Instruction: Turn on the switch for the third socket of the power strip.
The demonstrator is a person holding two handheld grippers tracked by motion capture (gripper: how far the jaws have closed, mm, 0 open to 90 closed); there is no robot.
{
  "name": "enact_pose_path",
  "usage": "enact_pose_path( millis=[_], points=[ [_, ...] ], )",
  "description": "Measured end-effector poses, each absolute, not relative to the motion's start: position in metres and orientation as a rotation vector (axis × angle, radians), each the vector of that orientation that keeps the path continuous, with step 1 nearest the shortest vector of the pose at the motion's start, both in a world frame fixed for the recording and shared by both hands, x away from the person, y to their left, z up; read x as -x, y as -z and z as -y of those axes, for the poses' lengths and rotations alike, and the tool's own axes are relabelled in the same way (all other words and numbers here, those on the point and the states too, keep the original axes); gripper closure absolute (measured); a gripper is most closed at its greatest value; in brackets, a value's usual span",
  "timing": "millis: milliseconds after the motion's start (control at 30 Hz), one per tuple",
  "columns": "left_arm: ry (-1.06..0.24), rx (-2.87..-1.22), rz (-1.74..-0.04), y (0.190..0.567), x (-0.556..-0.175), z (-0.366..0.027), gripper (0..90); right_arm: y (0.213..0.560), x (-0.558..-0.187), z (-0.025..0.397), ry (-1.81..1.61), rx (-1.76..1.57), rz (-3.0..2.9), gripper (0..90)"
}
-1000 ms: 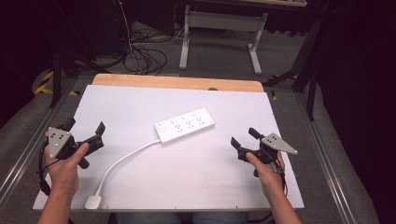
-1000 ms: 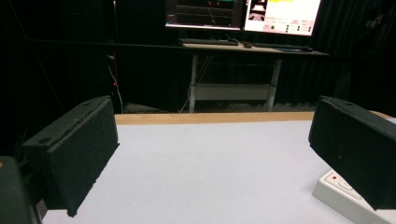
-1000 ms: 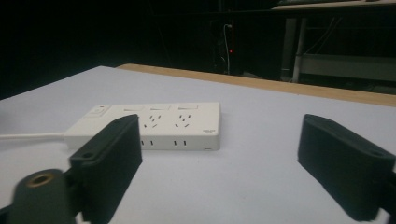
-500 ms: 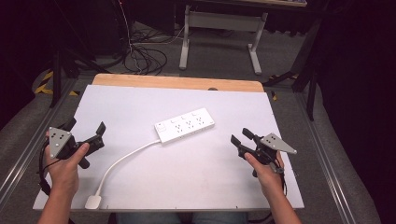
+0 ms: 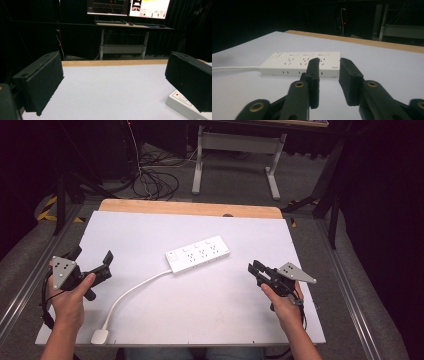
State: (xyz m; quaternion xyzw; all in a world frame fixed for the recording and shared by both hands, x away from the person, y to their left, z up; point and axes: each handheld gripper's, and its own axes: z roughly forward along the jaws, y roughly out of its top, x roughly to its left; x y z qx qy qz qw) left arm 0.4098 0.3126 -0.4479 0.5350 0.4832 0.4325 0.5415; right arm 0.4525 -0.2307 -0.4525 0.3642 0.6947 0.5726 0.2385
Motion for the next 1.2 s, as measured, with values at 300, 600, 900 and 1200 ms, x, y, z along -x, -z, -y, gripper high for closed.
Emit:
enact_pose_path(
  millis=[300, 600, 900, 1200],
  points=[
    [-1.027, -1.272, -1.146, 0.448, -0.41, -0.312, 2.2, 0.451, -0.452, 0.23, -1.543, -0.982, -1.937, 88.4],
    [-1.024, -1.279, -1.145, 0.448, -0.41, -0.311, 2.3, 0.447, -0.455, 0.226, -1.5, -0.964, -1.976, 90.0],
    [-1.026, -1.286, -1.142, 0.448, -0.41, -0.311, 2.4, 0.443, -0.462, 0.221, -1.496, -0.971, -2.004, 90.0],
    [-1.029, -1.294, -1.135, 0.448, -0.411, -0.311, 2.4, 0.44, -0.473, 0.211, -1.495, -0.983, -2.035, 90.0]
  ],
)
